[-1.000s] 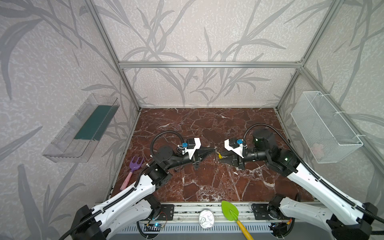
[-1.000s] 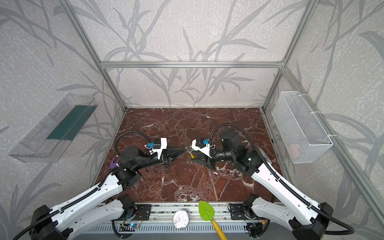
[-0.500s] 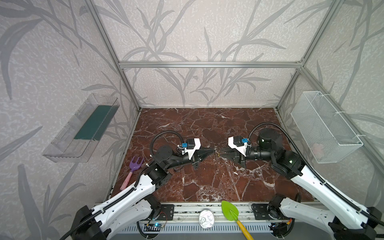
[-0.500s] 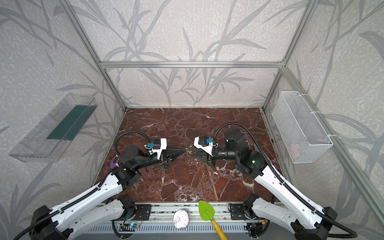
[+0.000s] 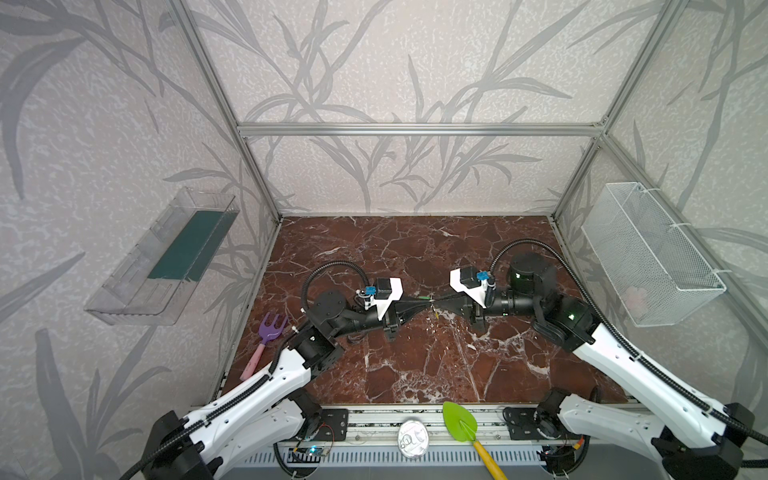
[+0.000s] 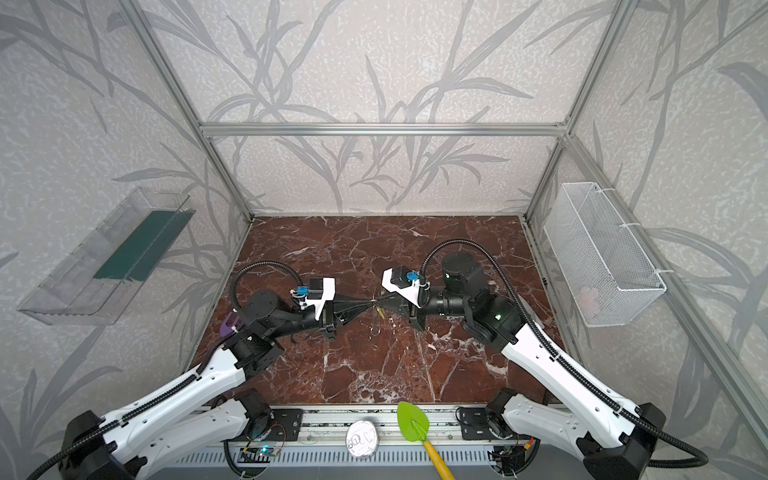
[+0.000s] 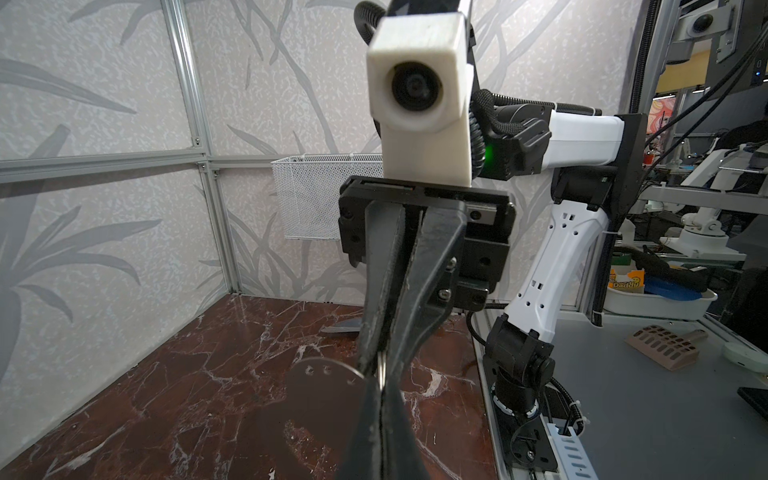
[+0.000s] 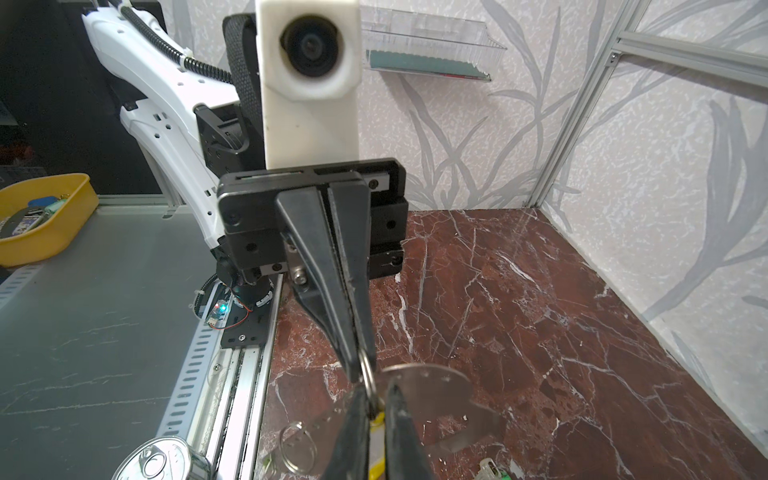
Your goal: Put the keys on the keyring
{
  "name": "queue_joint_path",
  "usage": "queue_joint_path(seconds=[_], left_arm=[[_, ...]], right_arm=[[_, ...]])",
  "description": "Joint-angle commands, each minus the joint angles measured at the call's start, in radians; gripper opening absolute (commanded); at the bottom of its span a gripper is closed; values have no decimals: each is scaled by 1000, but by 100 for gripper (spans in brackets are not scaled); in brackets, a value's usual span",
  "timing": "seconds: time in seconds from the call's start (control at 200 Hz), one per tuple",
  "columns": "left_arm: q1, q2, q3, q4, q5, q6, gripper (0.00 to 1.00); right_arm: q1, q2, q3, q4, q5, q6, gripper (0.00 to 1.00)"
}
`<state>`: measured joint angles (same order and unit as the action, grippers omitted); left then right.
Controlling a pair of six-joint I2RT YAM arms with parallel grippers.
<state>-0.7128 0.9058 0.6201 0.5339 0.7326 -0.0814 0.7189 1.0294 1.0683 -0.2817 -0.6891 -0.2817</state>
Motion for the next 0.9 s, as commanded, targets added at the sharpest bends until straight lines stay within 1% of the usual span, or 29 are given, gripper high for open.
queue_joint_path(seconds=[0.0,0.135,0.2,0.27,0.33,0.365,0.41,0.475,0.57,0.655,0.72,0.805,0.895], left_arm=[[3,3,41,18,20,1,0],[4,3,37,32,18,2,0],[3,7,38,39,17,0,0],[3,13,39,39,11,0,0],[3,20,46,15,0,7,0],[3,18,56,-33,-24,19,0],[3,11,76,-128,-71,43,1],[1,-7,93,-255,-152,86,6],[-2,-39,94,-371,-266,127,14],[-5,-65,110,-474,-341,159,17],[-10,-82,132,-552,-379,185,18],[-21,-109,147,-600,-441,201,18],[-34,-143,134,-586,-480,208,19]], right_arm=[[-4,10,43,16,-35,4,6],[-4,26,56,-13,-61,-7,6],[-4,33,63,-28,-71,-13,0],[-4,37,68,-44,-75,-24,0],[-4,37,78,-60,-66,-35,0],[-4,37,87,-82,-52,-47,0],[-4,41,107,-119,-22,-69,0],[-3,57,147,-193,23,-108,0],[10,104,226,-330,118,-179,0],[33,171,318,-453,231,-244,0],[47,232,395,-559,285,-304,0],[70,292,470,-634,355,-374,0],[77,327,516,-659,388,-428,0]])
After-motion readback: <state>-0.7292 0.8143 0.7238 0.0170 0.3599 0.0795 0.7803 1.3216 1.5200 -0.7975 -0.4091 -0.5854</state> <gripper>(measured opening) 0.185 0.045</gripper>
